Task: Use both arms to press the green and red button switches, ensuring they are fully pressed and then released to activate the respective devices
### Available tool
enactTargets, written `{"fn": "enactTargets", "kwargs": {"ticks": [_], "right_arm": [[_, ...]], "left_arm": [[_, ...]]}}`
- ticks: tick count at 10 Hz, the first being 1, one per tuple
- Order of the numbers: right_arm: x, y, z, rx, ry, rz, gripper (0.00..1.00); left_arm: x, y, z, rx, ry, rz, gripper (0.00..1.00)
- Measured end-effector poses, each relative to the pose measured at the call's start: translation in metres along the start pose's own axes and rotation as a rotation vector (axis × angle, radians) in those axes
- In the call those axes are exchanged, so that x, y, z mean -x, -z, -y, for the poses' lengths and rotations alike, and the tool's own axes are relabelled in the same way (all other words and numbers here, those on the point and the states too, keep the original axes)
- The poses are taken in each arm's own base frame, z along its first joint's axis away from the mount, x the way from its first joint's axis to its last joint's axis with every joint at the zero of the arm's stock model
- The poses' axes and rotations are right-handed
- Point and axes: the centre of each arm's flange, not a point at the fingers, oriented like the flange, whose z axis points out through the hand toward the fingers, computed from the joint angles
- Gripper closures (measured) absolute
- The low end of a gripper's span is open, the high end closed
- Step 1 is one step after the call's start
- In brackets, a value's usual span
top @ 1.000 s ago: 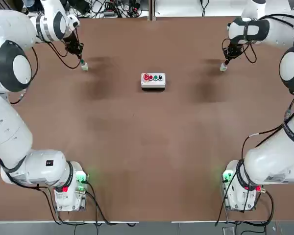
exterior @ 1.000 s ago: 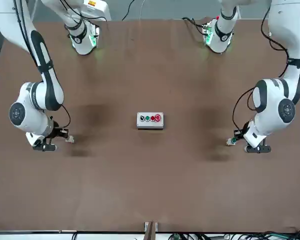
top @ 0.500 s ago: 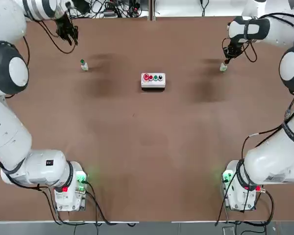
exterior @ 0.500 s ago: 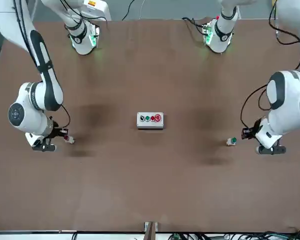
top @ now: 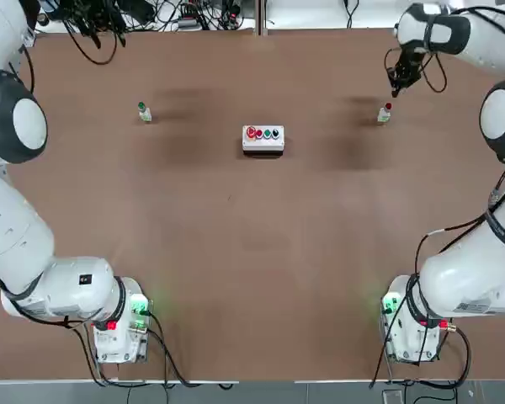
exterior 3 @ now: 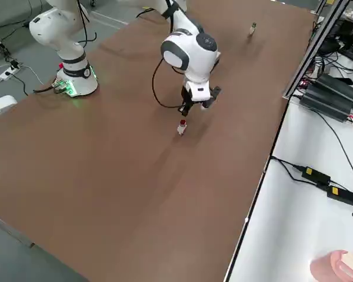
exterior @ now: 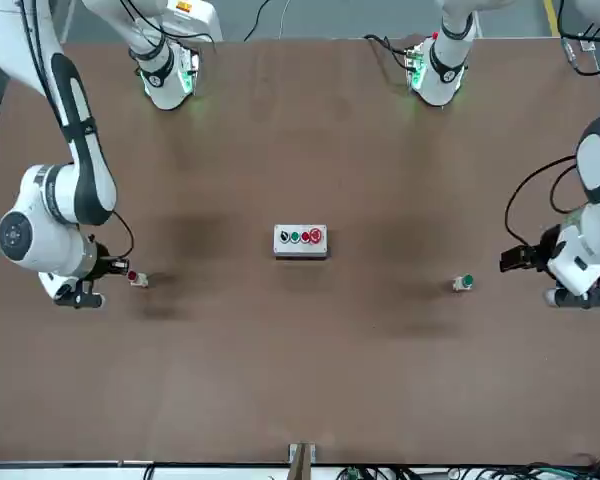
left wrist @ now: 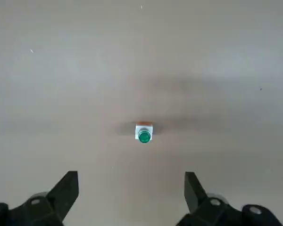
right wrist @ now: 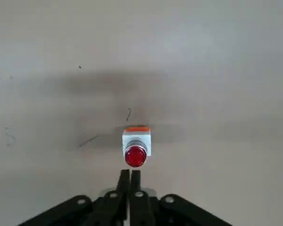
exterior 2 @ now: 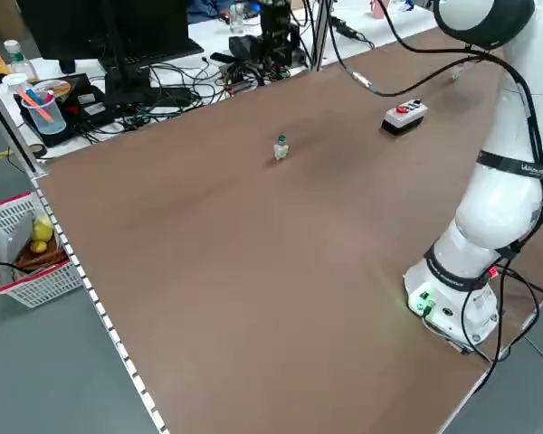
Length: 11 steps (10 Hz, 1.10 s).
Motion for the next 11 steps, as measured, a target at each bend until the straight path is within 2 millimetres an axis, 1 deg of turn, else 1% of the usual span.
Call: {"fn": "enactTargets", "kwargs": {"ticks": [1, 2, 3, 4, 6, 7, 8, 9, 11], "right_arm": [[-0.002, 0.013, 0.003, -0.001, -0.002, -0.003, 0.72], [-0.004, 0.026, 0.006, -0.001, -0.002, -0.006, 0.56], [-0.006, 0.038, 0.008, -0.001, -0.003, -0.012, 0.42], [-0.009, 0.05, 0.008, -0.002, -0.003, -0.024, 0.26], [-0.014, 0.065, 0.009, -0.003, -0.003, -0.045, 0.01], [-0.014, 0.072, 0.009, -0.003, -0.003, -0.046, 0.0], [-0.014, 0.083, 0.009, -0.003, -0.003, -0.041, 0.0], [-0.013, 0.096, 0.008, -0.003, -0.003, -0.045, 0.0], [-0.003, 0.129, 0.007, -0.003, -0.004, -0.069, 0.0]], "left_arm": [[0.0, 0.016, 0.001, -0.008, -0.002, -0.024, 0.01], [0.002, 0.029, 0.0, -0.014, -0.005, -0.044, 0.01], [0.005, 0.043, -0.002, -0.016, -0.008, -0.065, 0.01], [0.01, 0.06, -0.003, -0.017, -0.009, -0.091, 0.01], [0.023, 0.088, -0.005, -0.017, 0.01, -0.107, 0.01], [0.03, 0.102, -0.007, -0.017, 0.013, -0.106, 0.01], [0.037, 0.117, -0.01, -0.017, 0.01, -0.103, 0.01], [0.044, 0.127, -0.013, -0.016, 0.006, -0.092, 0.01], [0.05, 0.131, -0.018, -0.016, -0.004, -0.063, 0.01]]}}
